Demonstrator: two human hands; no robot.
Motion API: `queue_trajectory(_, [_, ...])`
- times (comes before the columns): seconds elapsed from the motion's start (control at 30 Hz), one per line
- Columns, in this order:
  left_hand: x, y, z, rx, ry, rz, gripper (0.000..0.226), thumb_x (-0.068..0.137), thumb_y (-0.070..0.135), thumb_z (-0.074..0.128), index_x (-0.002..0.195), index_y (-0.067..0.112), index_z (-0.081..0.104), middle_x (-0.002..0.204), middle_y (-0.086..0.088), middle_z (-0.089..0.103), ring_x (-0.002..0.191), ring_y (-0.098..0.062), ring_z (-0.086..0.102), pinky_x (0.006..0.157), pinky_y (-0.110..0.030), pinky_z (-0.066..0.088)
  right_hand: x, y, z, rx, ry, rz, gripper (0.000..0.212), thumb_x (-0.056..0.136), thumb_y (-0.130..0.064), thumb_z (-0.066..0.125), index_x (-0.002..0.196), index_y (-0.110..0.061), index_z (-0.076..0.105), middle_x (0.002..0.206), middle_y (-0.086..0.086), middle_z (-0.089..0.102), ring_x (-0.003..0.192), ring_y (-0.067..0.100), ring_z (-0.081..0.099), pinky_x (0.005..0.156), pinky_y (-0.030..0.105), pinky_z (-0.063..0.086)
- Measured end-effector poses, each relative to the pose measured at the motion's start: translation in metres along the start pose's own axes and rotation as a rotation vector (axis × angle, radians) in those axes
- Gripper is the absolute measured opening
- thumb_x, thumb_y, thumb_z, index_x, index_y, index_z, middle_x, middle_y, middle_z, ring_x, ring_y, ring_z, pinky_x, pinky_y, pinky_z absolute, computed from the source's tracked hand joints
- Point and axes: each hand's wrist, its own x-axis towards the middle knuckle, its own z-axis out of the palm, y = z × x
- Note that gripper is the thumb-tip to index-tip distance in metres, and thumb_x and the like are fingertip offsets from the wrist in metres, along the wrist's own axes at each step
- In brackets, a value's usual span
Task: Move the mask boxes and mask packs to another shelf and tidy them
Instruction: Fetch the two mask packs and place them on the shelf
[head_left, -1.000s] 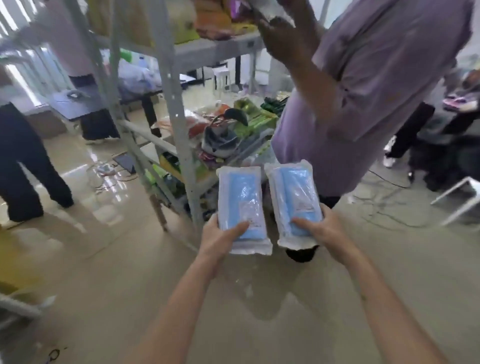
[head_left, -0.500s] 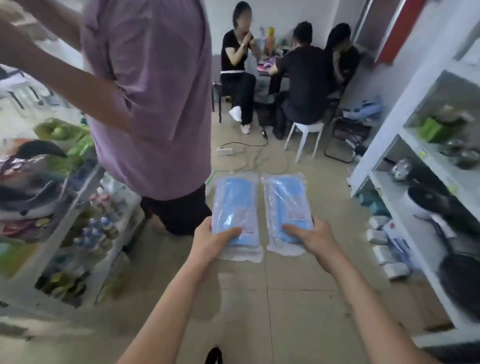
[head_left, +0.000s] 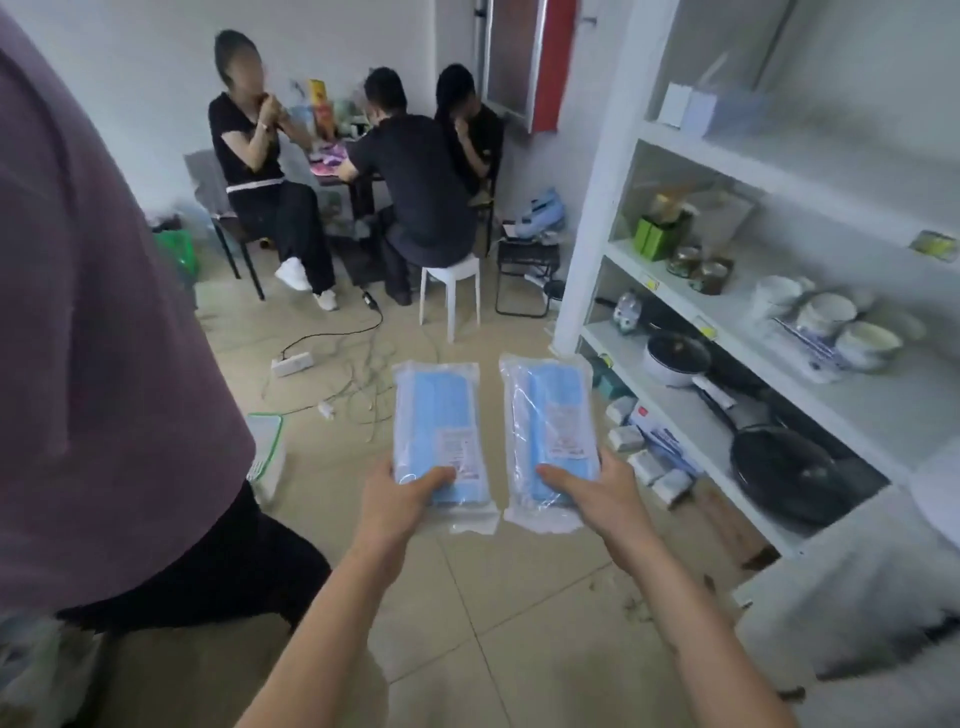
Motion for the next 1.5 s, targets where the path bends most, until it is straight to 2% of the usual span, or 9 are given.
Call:
queue_trajectory(0.1, [0.032,0.004,0.045,0.007,-0.077,-0.003,0.036,0.074,0.014,0.085,0.107,0.015,0.07,0.089,-0.002,0.08,0.076,-0.026,0.077,0.056,-0.034,0.06,0.029,0.002,-0.026,0.016,0.05,0.021,0.046,0.071,-0.029,0.09,0.112,-0.027,0.068,0.099,-0.011,0.078,0.089,0.011,0.075,0.068,0.022,0.06])
queue_trajectory(0.27, [0.089,0.02,0.104,0.037,-0.105,0.013,0.043,0.068,0.018,0.085,0.107,0.017,0.068,0.094,-0.005,0.079,0.081,-0.027,0.077,0.067,-0.046,0.064,0.09,-0.001,-0.07,0.003,0.122,0.04,0.044,0.07,-0.027,0.089,0.11,-0.026,0.069,0.096,-0.012,0.078,0.085,0.007,0.075,0.063,0.016,0.056])
queue_trajectory(0.4, [0.134,0.033,0.131,0.073,-0.141,0.003,0.046,0.06,0.026,0.084,0.104,0.019,0.071,0.092,-0.003,0.079,0.08,-0.027,0.077,0.067,-0.046,0.064,0.142,-0.007,-0.092,-0.024,0.128,0.061,0.053,0.066,-0.038,0.09,0.113,-0.029,0.067,0.098,-0.016,0.077,0.089,0.005,0.073,0.077,0.027,0.058])
queue_trajectory(0.53, [0.174,0.043,0.145,0.073,-0.144,-0.02,0.045,0.061,0.026,0.085,0.103,0.021,0.07,0.089,0.001,0.079,0.078,-0.024,0.078,0.065,-0.042,0.063,0.192,-0.014,-0.098,-0.034,0.113,0.075,0.053,0.064,-0.04,0.09,0.112,-0.031,0.067,0.099,-0.018,0.076,0.089,0.004,0.073,0.082,0.031,0.057])
queue_trajectory(0.77, [0.263,0.065,0.159,0.054,-0.145,-0.056,0.047,0.065,0.023,0.085,0.108,0.017,0.069,0.093,-0.001,0.079,0.078,-0.024,0.078,0.058,-0.033,0.059,0.285,-0.022,-0.079,-0.06,0.08,0.093,0.052,0.064,-0.042,0.09,0.109,-0.032,0.067,0.096,-0.02,0.076,0.086,0.001,0.073,0.071,0.022,0.057])
queue_trajectory(0.97, [0.35,0.096,0.184,0.09,-0.201,-0.04,0.049,0.063,0.027,0.084,0.108,0.016,0.068,0.089,0.0,0.079,0.074,-0.021,0.077,0.054,-0.028,0.057,0.362,-0.035,-0.071,-0.01,0.127,0.107,0.062,0.06,-0.041,0.091,0.115,-0.029,0.067,0.103,-0.011,0.077,0.097,0.013,0.074,0.088,0.038,0.059])
queue_trajectory(1.27, [0.466,0.143,0.255,0.159,-0.362,-0.017,0.037,0.077,0.017,0.082,0.11,0.014,0.067,0.098,-0.008,0.078,0.083,-0.028,0.077,0.074,-0.051,0.064,0.452,-0.055,-0.098,0.066,0.245,0.11,0.055,0.067,-0.033,0.09,0.116,-0.023,0.068,0.108,-0.003,0.077,0.1,0.018,0.073,0.09,0.043,0.059])
queue_trajectory(1.4, [0.515,0.156,0.301,0.165,-0.392,-0.016,0.033,0.08,0.015,0.079,0.11,0.013,0.066,0.092,-0.006,0.078,0.078,-0.025,0.077,0.061,-0.036,0.061,0.509,-0.06,-0.12,0.111,0.271,0.107,0.048,0.073,-0.025,0.089,0.116,-0.021,0.067,0.109,-0.001,0.077,0.1,0.018,0.073,0.085,0.037,0.061])
queue_trajectory(1.5, [0.55,0.172,0.338,0.158,-0.43,-0.013,0.036,0.079,0.017,0.08,0.111,0.011,0.066,0.093,-0.007,0.079,0.08,-0.025,0.077,0.06,-0.032,0.059,0.552,-0.069,-0.14,0.133,0.289,0.081,0.049,0.072,-0.028,0.09,0.115,-0.022,0.068,0.106,-0.002,0.077,0.097,0.015,0.074,0.081,0.034,0.061])
